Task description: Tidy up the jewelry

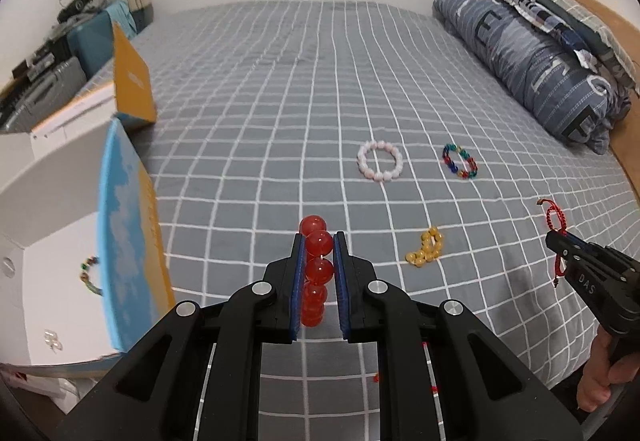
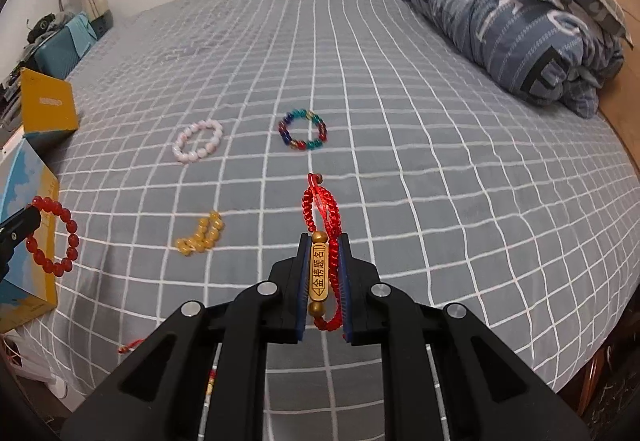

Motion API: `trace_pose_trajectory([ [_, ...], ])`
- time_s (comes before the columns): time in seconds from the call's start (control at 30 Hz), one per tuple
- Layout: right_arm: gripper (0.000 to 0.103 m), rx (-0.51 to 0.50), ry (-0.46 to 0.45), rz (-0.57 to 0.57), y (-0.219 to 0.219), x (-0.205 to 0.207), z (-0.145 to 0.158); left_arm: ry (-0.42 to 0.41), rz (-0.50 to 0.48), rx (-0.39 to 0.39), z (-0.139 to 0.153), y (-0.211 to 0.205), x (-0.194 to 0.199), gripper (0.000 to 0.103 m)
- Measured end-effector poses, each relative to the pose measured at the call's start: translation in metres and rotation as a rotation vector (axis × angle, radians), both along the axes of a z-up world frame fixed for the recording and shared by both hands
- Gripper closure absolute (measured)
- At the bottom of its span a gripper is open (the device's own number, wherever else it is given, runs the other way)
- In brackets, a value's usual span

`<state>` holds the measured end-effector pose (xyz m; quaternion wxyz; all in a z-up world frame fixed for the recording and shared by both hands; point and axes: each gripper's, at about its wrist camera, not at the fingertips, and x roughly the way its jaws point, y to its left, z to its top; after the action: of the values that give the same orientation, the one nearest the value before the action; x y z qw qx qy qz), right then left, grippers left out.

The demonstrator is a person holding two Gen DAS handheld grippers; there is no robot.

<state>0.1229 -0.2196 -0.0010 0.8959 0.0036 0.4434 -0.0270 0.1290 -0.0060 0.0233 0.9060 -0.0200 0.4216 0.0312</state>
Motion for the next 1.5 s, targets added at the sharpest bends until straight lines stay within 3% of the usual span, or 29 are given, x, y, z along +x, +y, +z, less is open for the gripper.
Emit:
trace_pose_trajectory([
  [0.27, 0.091, 0.004, -0.085, 0.038, 0.029, -0.006, 0.031, -0.032, 0.04, 0.035, 0.017, 0.017, -0.01, 0.09],
  [0.67, 0.091, 0.026, -0.093, 0.088, 0.079, 0.001, 0.049, -0.042, 0.09, 0.026, 0.042, 0.056, -0.027, 0.09],
  [1.17, 0.091, 0.047, -0.091, 0.249, 0.176, 0.007, 0.054, -0.063, 0.209, -0.003, 0.064, 0.141, -0.06, 0.09],
  [1.5, 0.091, 0.07, -0.119, 0.38, 0.263, 0.0, 0.073, -0.091, 0.352, -0.005, 0.077, 0.213, -0.091, 0.09],
])
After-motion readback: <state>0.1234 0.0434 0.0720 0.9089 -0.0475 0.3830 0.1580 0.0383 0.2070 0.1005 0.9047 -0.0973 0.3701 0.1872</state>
